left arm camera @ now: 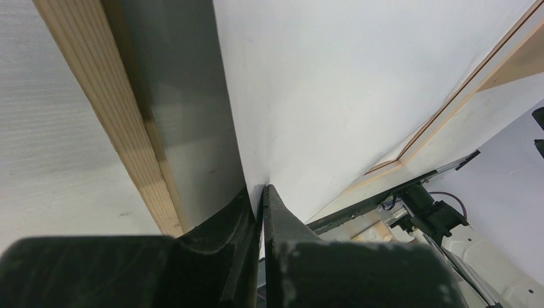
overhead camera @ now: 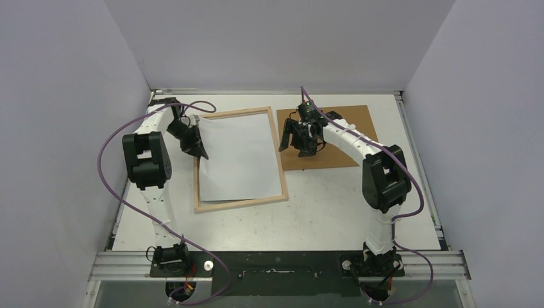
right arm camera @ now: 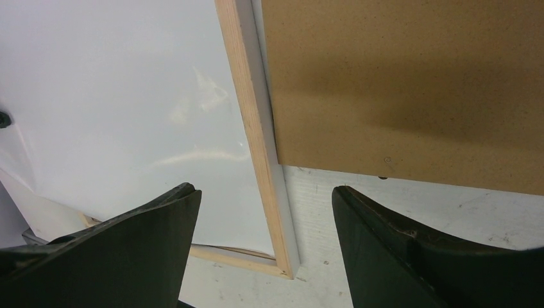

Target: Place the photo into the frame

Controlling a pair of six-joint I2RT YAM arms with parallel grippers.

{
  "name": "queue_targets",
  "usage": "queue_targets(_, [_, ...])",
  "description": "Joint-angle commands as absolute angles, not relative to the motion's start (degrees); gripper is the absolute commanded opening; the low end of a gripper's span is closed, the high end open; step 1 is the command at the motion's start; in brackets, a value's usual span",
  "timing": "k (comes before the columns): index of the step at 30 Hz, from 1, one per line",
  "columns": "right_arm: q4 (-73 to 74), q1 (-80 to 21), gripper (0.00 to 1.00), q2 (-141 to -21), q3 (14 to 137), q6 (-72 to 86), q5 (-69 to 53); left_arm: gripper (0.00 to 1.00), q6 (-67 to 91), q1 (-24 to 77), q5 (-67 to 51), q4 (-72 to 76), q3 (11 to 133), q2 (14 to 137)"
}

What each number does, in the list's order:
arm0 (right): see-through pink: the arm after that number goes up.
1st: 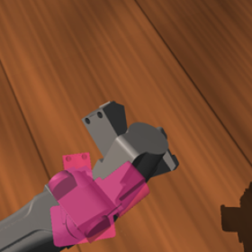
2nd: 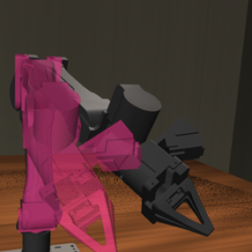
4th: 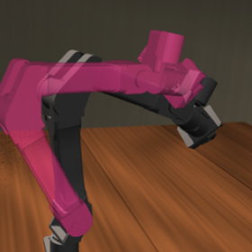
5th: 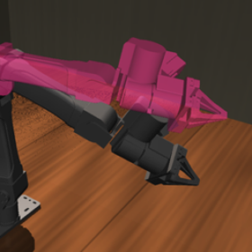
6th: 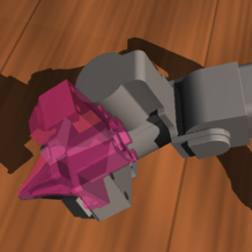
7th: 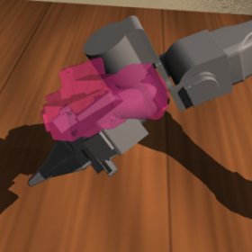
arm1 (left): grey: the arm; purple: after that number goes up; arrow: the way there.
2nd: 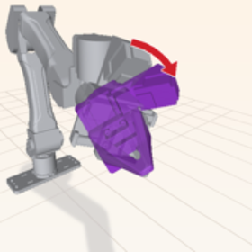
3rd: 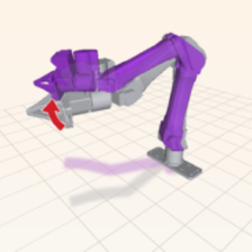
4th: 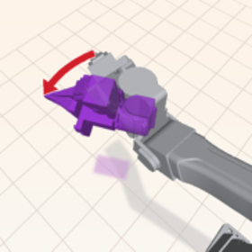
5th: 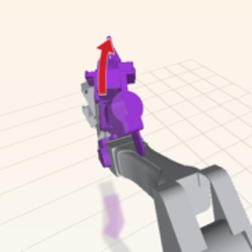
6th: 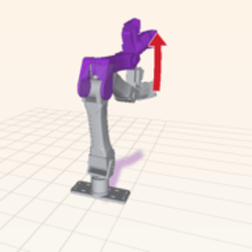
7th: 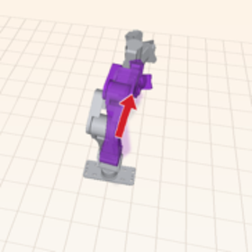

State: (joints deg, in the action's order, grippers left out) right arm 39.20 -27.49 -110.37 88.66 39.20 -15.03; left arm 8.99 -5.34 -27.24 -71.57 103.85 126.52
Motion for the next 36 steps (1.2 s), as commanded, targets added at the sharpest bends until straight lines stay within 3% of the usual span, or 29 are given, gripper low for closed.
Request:
queue_targets(1, [37.88, -27.85, 0.76, -110.23, 88.18, 38.08, -14.41, 0.05, 10.16, -5.02, -29.15, -68.68, 103.97, 124.71])
queue_targets(8, [37.79, -27.71, 0.76, -109.91, 87.73, 37.64, -13.91, 0.08, 10.96, -5.09, -28.45, -68.14, 103.45, 124.29])
queue_targets(12, [37.58, -27.75, 0.76, -109.95, 87.41, 37.26, -13.72, 0.25, 10.99, -5.10, -27.23, -68.63, 103.37, 123.41])
queue_targets(22, [36.37, -27.81, 0.77, -109.45, 86.63, 37.12, -13.80, 0.43, 10.72, -5.25, -23.47, -69.60, 103.75, 120.86])
queue_targets(26, [35.27, -27.78, 0.77, -109.04, 85.80, 37.48, -13.71, 0.43, 11.00, -5.67, -24.06, -68.67, 102.03, 120.75])
queue_targets(32, [34.39, -27.80, 0.77, -108.97, 84.64, 38.05, -13.60, 0.30, 12.60, -6.42, -24.32, -65.46, 98.39, 119.74])
queue_targets(36, [34.11, -27.86, 0.77, -109.04, 84.21, 38.23, -13.47, 0.29, 12.73, -6.76, -23.88, -63.19, 96.96, 118.43])
